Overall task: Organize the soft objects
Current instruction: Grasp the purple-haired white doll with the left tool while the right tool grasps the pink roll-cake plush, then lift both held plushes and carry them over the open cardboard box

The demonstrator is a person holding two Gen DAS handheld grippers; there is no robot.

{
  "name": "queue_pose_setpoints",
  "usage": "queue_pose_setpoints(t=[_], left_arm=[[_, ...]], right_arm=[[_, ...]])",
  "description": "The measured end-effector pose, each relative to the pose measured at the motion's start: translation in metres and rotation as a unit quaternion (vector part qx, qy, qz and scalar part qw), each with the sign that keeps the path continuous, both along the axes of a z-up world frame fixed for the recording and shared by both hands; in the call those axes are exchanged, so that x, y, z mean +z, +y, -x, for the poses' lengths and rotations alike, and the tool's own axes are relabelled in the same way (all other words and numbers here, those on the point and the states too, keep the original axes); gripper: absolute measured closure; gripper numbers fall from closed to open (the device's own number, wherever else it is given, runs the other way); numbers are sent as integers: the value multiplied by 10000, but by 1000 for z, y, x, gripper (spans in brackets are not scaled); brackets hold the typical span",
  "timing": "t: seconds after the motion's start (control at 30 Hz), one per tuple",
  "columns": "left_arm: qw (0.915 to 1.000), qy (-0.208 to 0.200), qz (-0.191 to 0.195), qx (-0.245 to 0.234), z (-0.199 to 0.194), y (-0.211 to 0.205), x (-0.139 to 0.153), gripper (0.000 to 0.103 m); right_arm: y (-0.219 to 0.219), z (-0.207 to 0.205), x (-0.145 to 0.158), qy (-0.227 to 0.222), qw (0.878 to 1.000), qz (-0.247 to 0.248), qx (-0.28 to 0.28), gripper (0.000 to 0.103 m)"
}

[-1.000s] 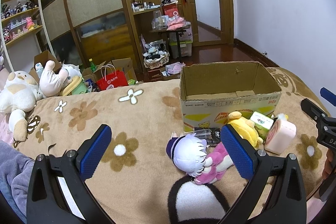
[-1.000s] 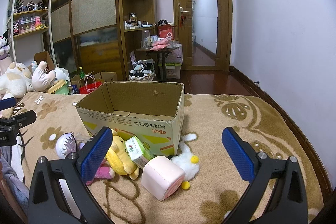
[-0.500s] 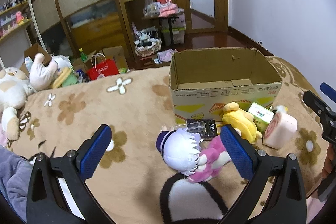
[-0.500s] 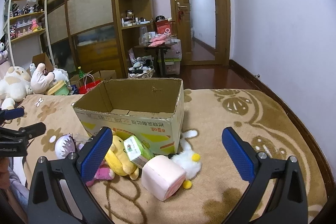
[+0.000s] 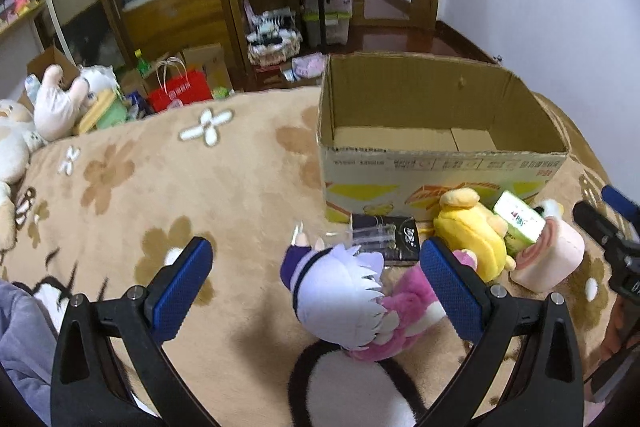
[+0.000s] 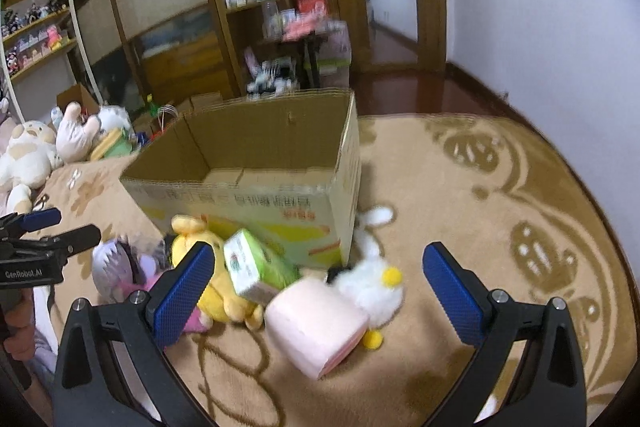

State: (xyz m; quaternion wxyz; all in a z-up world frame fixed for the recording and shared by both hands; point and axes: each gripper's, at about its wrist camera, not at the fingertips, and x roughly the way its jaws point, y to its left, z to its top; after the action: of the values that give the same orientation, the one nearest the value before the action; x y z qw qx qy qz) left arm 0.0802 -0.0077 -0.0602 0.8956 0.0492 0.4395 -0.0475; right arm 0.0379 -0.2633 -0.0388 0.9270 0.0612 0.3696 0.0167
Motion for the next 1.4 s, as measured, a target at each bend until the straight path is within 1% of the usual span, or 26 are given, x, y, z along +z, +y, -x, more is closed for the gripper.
queue_pose_setpoints(t=[0.1,0.27,0.47,0.53,0.63,0.7,0.77,0.8,0.87,0.93,0.97,1.0,1.03,1.07,1.1,1.13,1.17,1.33,1.4], left_arm=[[9998,206,0,37,-7,0,-9,1],[9981,609,88,35,-13,0,-25,1],[9969,775,90,133,-20,4,-35,1],[9960,857,144,194,-23,7,-39,1],[9945,985,257,230,-26,11,-46,1],[9936,1063,284,248,-28,12,-49,1],[9925,1149,340,235,-28,11,-53,5],[9920,1188,367,211,-28,11,-54,10],[9907,1288,411,165,-28,9,-58,15],[9886,1413,502,116,-27,7,-61,28],[9877,1464,542,100,-27,6,-63,31],[9870,1502,573,93,-25,5,-64,38],[9864,1529,588,92,-25,5,-65,43],[9872,1501,535,99,-24,5,-65,45],[9876,1483,511,85,-22,4,-65,46],[9874,1491,521,73,-22,4,-65,47],[9874,1479,561,100,-21,5,-65,47],[9860,1445,776,285,-15,15,-64,48],[9865,1422,762,286,-13,15,-62,48]], right_arm=[[-1,-6,-10,278,9996,37,13,0],[-4,-9,-21,540,9985,-36,-47,0],[-10,-12,-29,800,9964,-262,-110,0],[-11,-13,-32,883,9956,-307,-106,1],[-12,-15,-36,993,9945,-315,-107,6],[-12,-16,-40,1098,9933,-342,-104,12],[-13,-15,-42,1130,9929,-354,-134,14],[-13,-15,-41,1106,9932,-319,-150,16],[-12,-13,-39,1078,9936,-299,-123,21],[-11,-13,-39,1087,9935,-317,-63,27],[-10,-12,-39,1094,9935,-322,-34,31],[-9,-11,-39,1094,9935,-329,7,37],[-7,-9,-38,1086,9936,-321,39,39],[-5,-9,-37,1077,9938,-286,60,41],[-3,-8,-36,1063,9940,-238,62,47],[-3,-8,-36,1055,9942,-205,53,48],[-3,-7,-36,1062,9942,-181,39,52],[-10,-7,-37,1047,9941,-290,-73,56],[-10,-6,-36,1036,9941,-311,-66,56]])
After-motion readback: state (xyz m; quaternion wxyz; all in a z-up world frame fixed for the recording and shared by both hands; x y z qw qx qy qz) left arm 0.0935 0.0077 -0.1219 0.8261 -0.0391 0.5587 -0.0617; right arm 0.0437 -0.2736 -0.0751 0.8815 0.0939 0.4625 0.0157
